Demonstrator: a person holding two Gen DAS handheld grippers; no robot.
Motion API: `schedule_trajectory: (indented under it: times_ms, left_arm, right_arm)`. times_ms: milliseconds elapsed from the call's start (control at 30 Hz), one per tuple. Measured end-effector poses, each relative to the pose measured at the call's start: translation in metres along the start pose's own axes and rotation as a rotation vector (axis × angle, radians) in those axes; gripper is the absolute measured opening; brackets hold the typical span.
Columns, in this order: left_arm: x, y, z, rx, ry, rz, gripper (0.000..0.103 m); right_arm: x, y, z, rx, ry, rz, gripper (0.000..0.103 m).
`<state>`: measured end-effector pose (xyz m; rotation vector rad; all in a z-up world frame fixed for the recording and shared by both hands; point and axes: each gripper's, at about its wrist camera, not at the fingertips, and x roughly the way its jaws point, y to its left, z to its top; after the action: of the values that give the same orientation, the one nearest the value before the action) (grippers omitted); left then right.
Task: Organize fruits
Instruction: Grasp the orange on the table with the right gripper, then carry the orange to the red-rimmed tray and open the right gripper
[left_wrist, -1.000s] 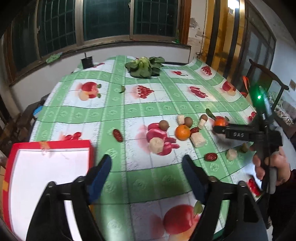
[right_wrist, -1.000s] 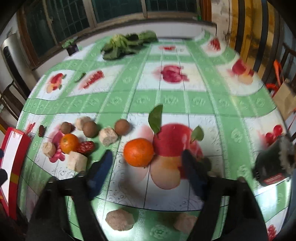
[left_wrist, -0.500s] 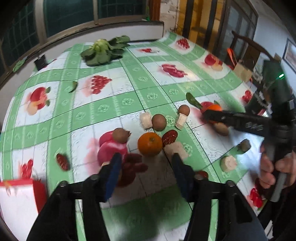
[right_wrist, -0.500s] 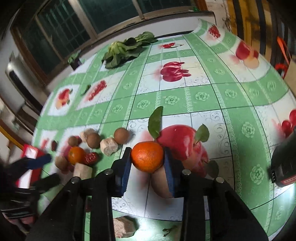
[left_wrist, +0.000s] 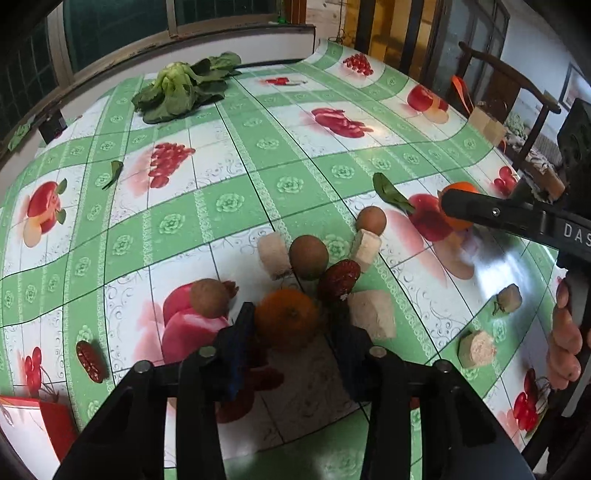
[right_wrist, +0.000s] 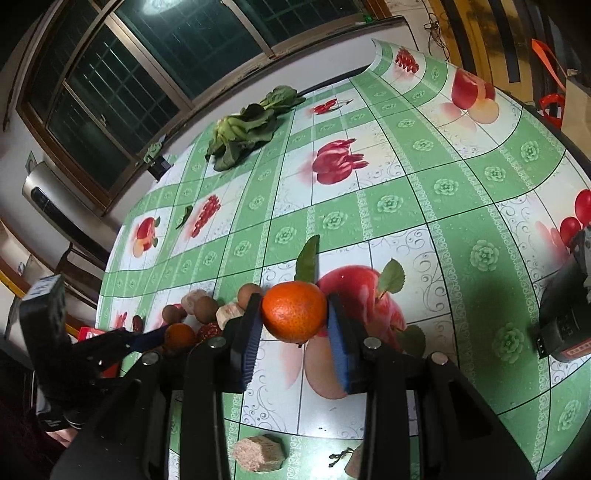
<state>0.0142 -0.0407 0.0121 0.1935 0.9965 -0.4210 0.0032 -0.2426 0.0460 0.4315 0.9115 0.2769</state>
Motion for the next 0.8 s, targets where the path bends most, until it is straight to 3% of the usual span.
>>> schedule_trajectory:
  times_ms: [33, 167, 333, 633, 800]
  left_arm:
    - [0.0, 0.0, 0.0, 0.003, -0.003, 0.006, 0.032]
    - [-0.003, 0.004, -0.002, -0.025, -0.019, -0.03, 0.032]
    - [-0.028, 0.004, -0.008, -0.059, -0.091, -0.013, 0.031]
    - [-0.131, 0.013, -0.05, -0.104, -0.318, 0.133, 0.031]
    - [-0.181, 0.042, -0.092, -0.208, -0.408, 0.285, 0.031]
  right_arm:
    - [0.0, 0.0, 0.0, 0.0, -0.003, 0.002, 0.036]
    - [-0.001, 0.001, 0.0, -0.007, -0.008, 0.001, 0.036]
    - [-0.007, 0.009, -0.004, -0.047, -0.045, 0.004, 0.036]
    - [-0.014, 0.06, -0.042, -0.124, -0.062, 0.079, 0.036]
    - [-0.01, 0.109, -0.065, -0.19, -0.023, 0.156, 0.036]
